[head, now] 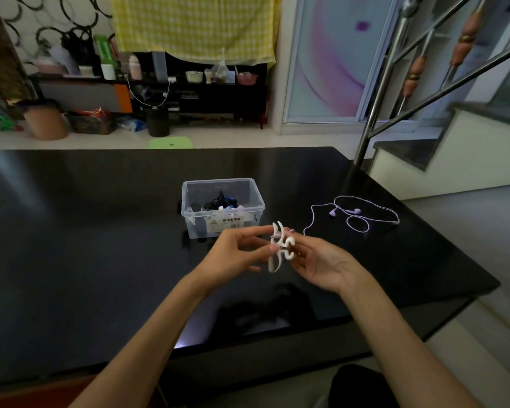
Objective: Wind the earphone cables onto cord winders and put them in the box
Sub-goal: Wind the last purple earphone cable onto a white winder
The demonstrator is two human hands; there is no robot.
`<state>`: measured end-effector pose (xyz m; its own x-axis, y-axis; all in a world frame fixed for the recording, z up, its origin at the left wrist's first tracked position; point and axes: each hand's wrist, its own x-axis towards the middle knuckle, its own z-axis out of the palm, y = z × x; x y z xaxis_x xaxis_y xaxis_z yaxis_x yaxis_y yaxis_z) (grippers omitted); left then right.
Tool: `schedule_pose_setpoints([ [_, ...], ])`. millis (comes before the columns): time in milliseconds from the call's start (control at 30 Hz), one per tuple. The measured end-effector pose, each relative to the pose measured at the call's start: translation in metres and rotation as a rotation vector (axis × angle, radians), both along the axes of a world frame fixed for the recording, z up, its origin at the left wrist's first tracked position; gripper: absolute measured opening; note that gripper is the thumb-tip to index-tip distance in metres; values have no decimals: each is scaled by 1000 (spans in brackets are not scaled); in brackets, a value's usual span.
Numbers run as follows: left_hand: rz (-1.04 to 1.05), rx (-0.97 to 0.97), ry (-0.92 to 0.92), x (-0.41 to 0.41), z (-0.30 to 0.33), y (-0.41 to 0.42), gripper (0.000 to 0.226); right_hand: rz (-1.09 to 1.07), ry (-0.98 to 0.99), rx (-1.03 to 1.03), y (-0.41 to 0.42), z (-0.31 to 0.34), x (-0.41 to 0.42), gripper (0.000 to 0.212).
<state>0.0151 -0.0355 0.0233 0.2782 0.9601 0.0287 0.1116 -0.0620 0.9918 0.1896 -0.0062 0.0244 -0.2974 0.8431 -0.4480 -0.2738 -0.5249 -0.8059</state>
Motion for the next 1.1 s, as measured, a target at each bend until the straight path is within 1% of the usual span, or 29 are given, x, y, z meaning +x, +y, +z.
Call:
schedule_pose_setpoints([
  [100, -7, 39, 11, 2, 0, -1, 35, 40, -20, -50, 0, -1, 2, 16],
  [200, -13, 49, 8, 3, 1, -2, 33, 59, -6, -90, -1, -2, 5, 10],
  [300, -3, 51, -4, 4, 2, -1, 29, 80, -40, -81, 0, -7, 4, 12],
  [367, -2, 7, -22, 3, 3, 0, 26, 57, -165, 22, 5, -12, 2, 16],
  [433, -27, -48, -43, 0, 4, 1, 26, 33, -350, 213, 7, -14, 0, 25],
  [467, -40, -72, -68, -1, 4, 1, 26, 44, -408, 316, 6, -13, -1, 27],
  [533, -39, -118, -142, -2, 2, 2, 27, 101, -433, 461, 5, -13, -4, 25],
  [600, 25, -165, -216, -2, 1, 4, 26, 144, -445, 503, 1, -12, -8, 28],
  [633, 73, -187, -250, -1, 1, 5, 27, 161, -481, 521, 0, -12, -10, 29],
  [733, 199, -263, -363, -2, -3, 8, 27, 173, -563, 621, -1, -13, -13, 22],
  [833, 243, -333, -439, -4, -7, 10, 22, 220, -586, 670, -6, -12, -14, 18],
  [900, 267, -365, -461, -4, -9, 10, 23, 228, -626, 706, -8, -12, -16, 17],
  [967, 313, -359, -446, -5, -11, 11, 22, 221, -661, 754, -7, -11, -15, 18],
  [1100, 423, -346, -429, -10, -15, 15, 15, 181, -724, 733, -5, -9, -10, 19],
])
